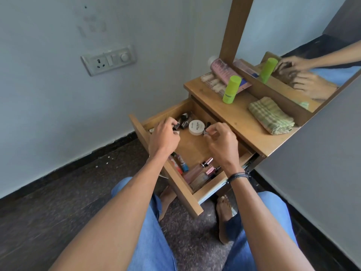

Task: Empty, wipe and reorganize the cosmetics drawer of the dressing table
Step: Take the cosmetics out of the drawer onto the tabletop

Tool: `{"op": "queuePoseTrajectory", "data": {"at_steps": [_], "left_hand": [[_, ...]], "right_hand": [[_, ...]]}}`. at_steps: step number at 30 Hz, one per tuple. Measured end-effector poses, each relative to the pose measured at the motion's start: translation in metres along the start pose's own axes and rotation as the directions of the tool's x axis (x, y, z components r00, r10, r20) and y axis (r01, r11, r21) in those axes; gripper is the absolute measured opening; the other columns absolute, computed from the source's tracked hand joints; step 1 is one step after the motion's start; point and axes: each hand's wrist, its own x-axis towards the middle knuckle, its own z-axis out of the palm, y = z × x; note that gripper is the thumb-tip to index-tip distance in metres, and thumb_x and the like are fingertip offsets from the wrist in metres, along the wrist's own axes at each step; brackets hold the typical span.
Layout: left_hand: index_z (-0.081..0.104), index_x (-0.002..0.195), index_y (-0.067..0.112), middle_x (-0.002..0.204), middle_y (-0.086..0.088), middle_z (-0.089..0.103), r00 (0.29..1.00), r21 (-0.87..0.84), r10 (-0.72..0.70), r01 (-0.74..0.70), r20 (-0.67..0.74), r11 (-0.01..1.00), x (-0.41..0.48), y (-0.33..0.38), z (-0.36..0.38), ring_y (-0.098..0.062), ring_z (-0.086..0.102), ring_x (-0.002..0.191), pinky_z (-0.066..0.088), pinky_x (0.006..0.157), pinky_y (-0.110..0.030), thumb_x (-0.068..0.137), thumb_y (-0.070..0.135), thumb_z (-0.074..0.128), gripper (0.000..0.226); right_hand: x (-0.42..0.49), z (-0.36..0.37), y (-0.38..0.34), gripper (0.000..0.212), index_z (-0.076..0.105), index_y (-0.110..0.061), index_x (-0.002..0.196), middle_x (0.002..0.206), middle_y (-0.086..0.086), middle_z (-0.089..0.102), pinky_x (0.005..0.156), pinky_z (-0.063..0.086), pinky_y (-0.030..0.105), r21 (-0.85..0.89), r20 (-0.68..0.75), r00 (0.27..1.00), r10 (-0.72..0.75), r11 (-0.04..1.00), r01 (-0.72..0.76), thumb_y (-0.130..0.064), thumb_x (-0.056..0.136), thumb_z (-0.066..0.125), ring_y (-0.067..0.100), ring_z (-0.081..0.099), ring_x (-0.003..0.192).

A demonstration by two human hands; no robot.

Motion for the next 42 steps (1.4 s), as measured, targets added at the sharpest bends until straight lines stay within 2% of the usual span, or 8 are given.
{"op": "queuePoseTrajectory", "data": {"at_steps": [3, 6, 9, 14, 21, 27, 32, 42], "left_hand": [[0.059, 0.115, 0.028, 0.121, 0.010, 0.062, 1.000, 0.010, 0.011, -0.011, 0.012, 1.000, 0.001, 0.001, 0.000, -0.015, 0.059, 0.108, 0.057, 0.081, -0.043, 0.091, 0.012, 0.061, 0.029], [0.060, 0.113, 0.029, 0.118, 0.010, 0.062, 1.000, 0.017, 0.022, -0.023, 0.021, 1.000, 0.001, -0.001, -0.001, -0.013, 0.057, 0.108, 0.058, 0.078, -0.041, 0.091, 0.012, 0.062, 0.027], [0.060, 0.115, 0.028, 0.119, 0.009, 0.063, 0.999, 0.034, 0.038, -0.039, 0.033, 0.999, 0.001, -0.001, 0.000, -0.014, 0.056, 0.110, 0.057, 0.076, -0.039, 0.093, 0.016, 0.063, 0.025], [0.060, 0.115, 0.028, 0.119, 0.009, 0.063, 0.998, 0.031, 0.039, -0.041, 0.039, 0.999, 0.001, -0.001, 0.000, -0.015, 0.055, 0.112, 0.056, 0.081, -0.042, 0.095, 0.018, 0.061, 0.022], [0.060, 0.113, 0.027, 0.117, 0.009, 0.063, 0.999, 0.005, 0.041, -0.041, 0.013, 0.999, 0.001, -0.004, 0.002, -0.014, 0.056, 0.111, 0.056, 0.080, -0.039, 0.095, 0.017, 0.061, 0.021], [0.060, 0.116, 0.027, 0.117, 0.009, 0.063, 0.999, -0.015, 0.041, -0.041, 0.007, 0.999, 0.003, -0.004, 0.004, -0.014, 0.056, 0.111, 0.051, 0.075, -0.032, 0.093, 0.015, 0.060, 0.025], [0.060, 0.118, 0.025, 0.119, 0.007, 0.064, 0.999, -0.016, 0.038, -0.037, 0.008, 0.999, 0.002, -0.003, 0.002, -0.016, 0.054, 0.113, 0.055, 0.080, -0.038, 0.094, 0.013, 0.061, 0.027], [0.062, 0.114, 0.024, 0.116, 0.008, 0.064, 0.999, -0.025, 0.040, -0.041, -0.025, 0.999, 0.002, -0.002, 0.003, -0.015, 0.054, 0.109, 0.051, 0.074, -0.034, 0.089, 0.011, 0.065, 0.028]], "right_hand": [[-0.005, 0.007, 0.005, 0.023, 0.069, -0.018, 0.112, 0.111, -0.003, 0.062, 0.085, 0.056, 0.034, -0.147, 0.229, 0.973, 0.041, 0.989, -0.007, -0.017, 0.089, 0.073, 0.016, 0.062, 0.099], [-0.006, 0.012, 0.011, 0.029, 0.068, -0.015, 0.120, 0.118, 0.000, 0.061, 0.091, 0.056, 0.037, -0.200, 0.250, 0.966, 0.066, 0.980, -0.015, -0.017, 0.092, 0.071, 0.020, 0.062, 0.105], [0.005, 0.023, 0.009, 0.030, 0.068, -0.009, 0.123, 0.122, 0.005, 0.061, 0.092, 0.052, 0.037, -0.331, 0.215, 0.976, -0.036, 0.937, 0.107, -0.013, 0.094, 0.064, 0.025, 0.055, 0.109], [0.035, 0.052, -0.016, 0.028, 0.066, -0.008, 0.113, 0.117, 0.010, 0.064, 0.086, 0.045, 0.040, -0.572, 0.301, 0.938, -0.174, 0.754, 0.323, -0.005, 0.090, 0.050, 0.031, 0.048, 0.114], [0.059, 0.073, -0.019, 0.036, 0.056, -0.015, 0.132, 0.122, 0.009, 0.069, 0.095, 0.036, 0.045, -0.730, 0.414, 0.906, 0.092, 0.628, 0.270, -0.019, 0.098, 0.046, 0.032, 0.040, 0.130], [0.055, 0.070, -0.020, 0.037, 0.055, -0.016, 0.130, 0.119, 0.012, 0.069, 0.096, 0.038, 0.046, -0.701, 0.405, 0.905, 0.127, 0.679, 0.218, -0.019, 0.093, 0.056, 0.037, 0.038, 0.131], [0.037, 0.058, -0.023, 0.043, 0.058, -0.015, 0.122, 0.119, 0.012, 0.064, 0.090, 0.042, 0.044, -0.638, 0.334, 0.942, 0.031, 0.744, 0.201, -0.036, 0.086, 0.068, 0.035, 0.045, 0.120], [0.028, -0.026, -0.030, 0.052, 0.060, -0.015, 0.124, 0.126, 0.011, 0.051, 0.081, 0.043, 0.032, -0.253, -0.076, 0.997, -0.026, 0.967, 0.006, -0.035, 0.079, 0.077, 0.026, 0.051, 0.106]]}}
